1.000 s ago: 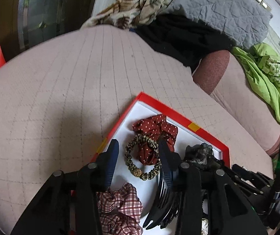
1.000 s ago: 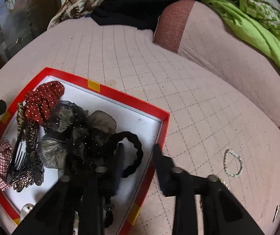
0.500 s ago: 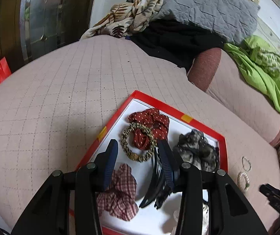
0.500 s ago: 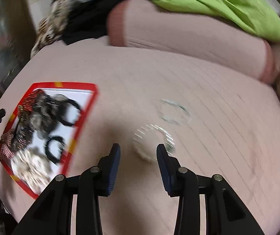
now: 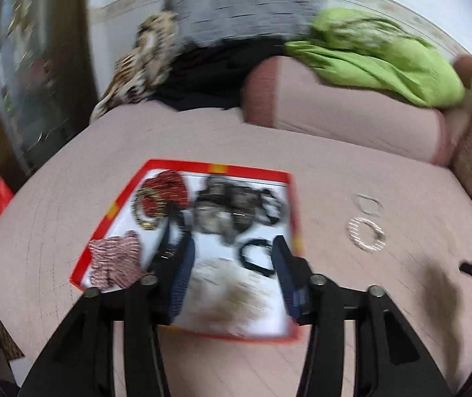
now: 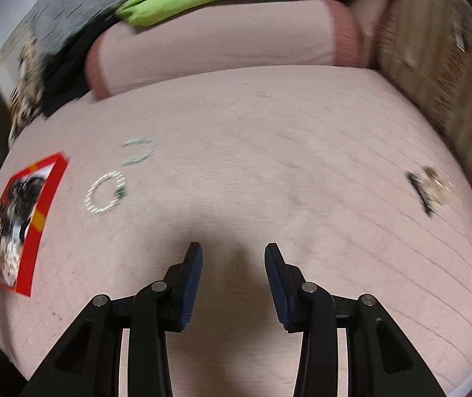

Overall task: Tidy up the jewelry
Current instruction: 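Move both tools back toward the pearl and pale green bracelets, then grasp the pearl bracelet with green bead using the left tool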

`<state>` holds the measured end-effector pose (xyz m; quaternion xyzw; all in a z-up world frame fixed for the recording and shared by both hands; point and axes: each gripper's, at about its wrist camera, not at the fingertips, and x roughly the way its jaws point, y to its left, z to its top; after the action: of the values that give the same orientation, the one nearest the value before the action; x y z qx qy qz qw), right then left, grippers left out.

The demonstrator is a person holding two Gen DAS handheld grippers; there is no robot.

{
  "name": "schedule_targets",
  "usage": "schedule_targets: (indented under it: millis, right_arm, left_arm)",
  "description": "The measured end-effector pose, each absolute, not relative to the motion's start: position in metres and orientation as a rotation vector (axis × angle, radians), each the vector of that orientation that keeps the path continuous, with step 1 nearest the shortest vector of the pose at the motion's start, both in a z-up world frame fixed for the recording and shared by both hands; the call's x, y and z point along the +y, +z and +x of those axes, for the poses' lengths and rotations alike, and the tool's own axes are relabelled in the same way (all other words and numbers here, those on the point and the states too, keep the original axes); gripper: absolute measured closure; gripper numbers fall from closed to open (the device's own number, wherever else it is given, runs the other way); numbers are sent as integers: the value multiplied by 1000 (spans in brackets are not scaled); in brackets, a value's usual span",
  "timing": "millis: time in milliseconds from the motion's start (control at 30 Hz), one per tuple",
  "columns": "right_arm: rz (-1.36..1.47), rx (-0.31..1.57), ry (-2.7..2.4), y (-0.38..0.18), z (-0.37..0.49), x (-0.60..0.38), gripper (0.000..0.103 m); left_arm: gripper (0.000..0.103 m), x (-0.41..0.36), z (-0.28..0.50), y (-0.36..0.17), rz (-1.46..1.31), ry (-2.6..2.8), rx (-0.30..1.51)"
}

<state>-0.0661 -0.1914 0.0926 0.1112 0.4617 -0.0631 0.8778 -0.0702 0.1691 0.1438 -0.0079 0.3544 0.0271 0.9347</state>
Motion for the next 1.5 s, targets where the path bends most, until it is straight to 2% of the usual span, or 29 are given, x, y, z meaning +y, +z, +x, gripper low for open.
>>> schedule_targets:
  millis: [67,167,267,533,767,1500]
  right_arm:
    - [275,943,-155,90,-74,-209,54]
    - [309,913,-177,83,-86,-230,54]
    - [318,888,-190,79,-93,-241,54]
    - [340,799,-153,98,-101,-250,51]
    - [293,758,-148,107,-107,-238,48]
    - [252,809,-130,93,-101,-227,48]
  left_arm:
    - [50,145,-80,152,-7,20,723]
    - [50,112,-90,161,-3,-25,735]
    - [44,83,-98,164,26,-36,737]
    - [44,31,-101,145,166,-26,779]
    - [44,20,-107,139,175,-41,805]
    - [43,32,-99,119,136,-54,877]
